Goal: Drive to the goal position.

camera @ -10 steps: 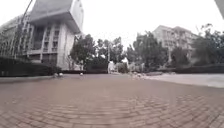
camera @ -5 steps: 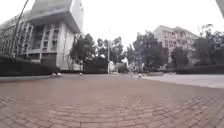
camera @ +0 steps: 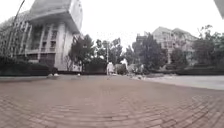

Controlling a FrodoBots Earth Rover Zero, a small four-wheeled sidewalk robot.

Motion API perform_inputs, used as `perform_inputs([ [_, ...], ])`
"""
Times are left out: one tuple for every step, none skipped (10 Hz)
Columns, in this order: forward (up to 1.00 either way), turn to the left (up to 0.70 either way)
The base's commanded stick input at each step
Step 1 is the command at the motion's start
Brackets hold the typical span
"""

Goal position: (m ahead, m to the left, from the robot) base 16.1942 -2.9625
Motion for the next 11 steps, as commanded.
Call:
perform_inputs([
  [0.70, 0.00],
  [0.70, 0.00],
  [0.70, 0.00],
  [0.70, 0.00],
  [0.70, 0.00],
  [0.70, 0.00],
  [0.70, 0.00],
  [0.70, 0.00],
  [0.70, 0.00],
  [0.70, 0.00],
  [0.70, 0.00],
])
